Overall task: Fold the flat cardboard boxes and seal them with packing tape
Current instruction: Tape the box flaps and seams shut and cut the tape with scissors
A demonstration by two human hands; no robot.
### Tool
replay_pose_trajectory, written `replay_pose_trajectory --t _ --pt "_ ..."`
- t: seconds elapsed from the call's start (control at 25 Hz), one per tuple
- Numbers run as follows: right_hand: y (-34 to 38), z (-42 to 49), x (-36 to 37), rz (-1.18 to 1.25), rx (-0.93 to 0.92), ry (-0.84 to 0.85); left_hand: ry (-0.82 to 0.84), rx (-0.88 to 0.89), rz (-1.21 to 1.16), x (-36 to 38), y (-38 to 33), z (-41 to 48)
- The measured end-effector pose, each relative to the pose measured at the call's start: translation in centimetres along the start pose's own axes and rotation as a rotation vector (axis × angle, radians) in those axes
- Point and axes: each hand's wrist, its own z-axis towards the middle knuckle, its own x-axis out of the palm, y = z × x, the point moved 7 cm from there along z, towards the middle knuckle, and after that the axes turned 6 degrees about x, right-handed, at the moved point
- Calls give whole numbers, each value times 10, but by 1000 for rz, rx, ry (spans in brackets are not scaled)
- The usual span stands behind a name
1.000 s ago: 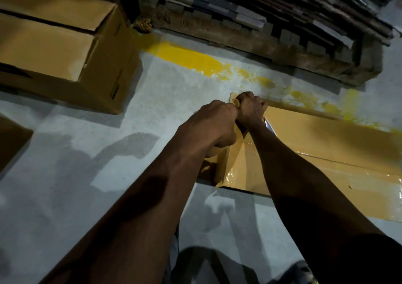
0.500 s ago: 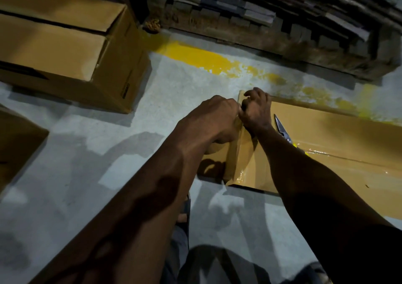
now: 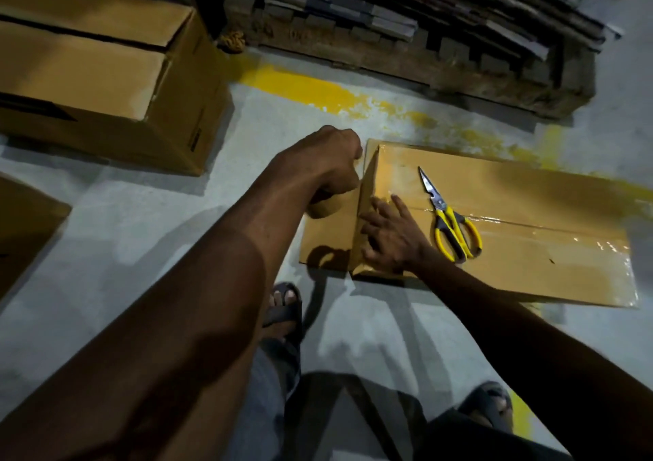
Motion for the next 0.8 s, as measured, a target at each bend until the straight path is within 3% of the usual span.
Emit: replay_pose_trajectory --t 0.24,0.44,0.56,0.8 --pt "34 -42 25 29 -85 -69 -37 28 -12 0 -7 -9" --pt "36 -38 23 162 89 -202 -33 37 1 2 -11 -5" --pt "36 -36 15 359 233 -289 -29 52 16 3 -16 -3" --pt "32 -21 12 448 363 -238 6 64 19 12 -31 2"
